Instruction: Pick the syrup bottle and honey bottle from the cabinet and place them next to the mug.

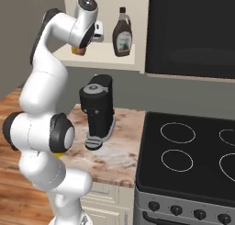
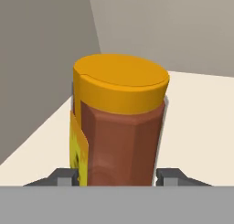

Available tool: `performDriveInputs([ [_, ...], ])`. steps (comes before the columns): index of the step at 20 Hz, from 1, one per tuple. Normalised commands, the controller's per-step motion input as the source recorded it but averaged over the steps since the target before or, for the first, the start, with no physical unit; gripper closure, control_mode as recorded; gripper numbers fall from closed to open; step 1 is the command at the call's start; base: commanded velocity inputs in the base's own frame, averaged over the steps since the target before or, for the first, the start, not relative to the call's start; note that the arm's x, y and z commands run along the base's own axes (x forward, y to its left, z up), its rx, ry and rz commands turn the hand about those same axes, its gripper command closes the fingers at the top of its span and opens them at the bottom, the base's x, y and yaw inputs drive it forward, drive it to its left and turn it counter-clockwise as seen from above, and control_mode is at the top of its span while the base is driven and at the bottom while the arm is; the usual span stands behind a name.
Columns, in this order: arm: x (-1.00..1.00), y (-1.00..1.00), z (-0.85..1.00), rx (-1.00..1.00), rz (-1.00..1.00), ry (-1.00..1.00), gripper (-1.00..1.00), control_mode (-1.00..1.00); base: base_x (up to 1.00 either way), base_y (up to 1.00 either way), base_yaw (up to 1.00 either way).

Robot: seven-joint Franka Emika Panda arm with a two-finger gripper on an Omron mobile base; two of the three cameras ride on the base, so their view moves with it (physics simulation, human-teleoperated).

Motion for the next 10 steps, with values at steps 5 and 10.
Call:
performDriveInputs([
  [5, -0.53, 0.00, -0.01, 0.01, 0.00, -0.05, 1.00, -1.00, 0.00, 0.00, 0.00],
  [10, -0.84, -0.04, 0.00, 0.03, 0.00, -0.17, 1.00, -1.00, 0.00, 0.00, 0.00],
])
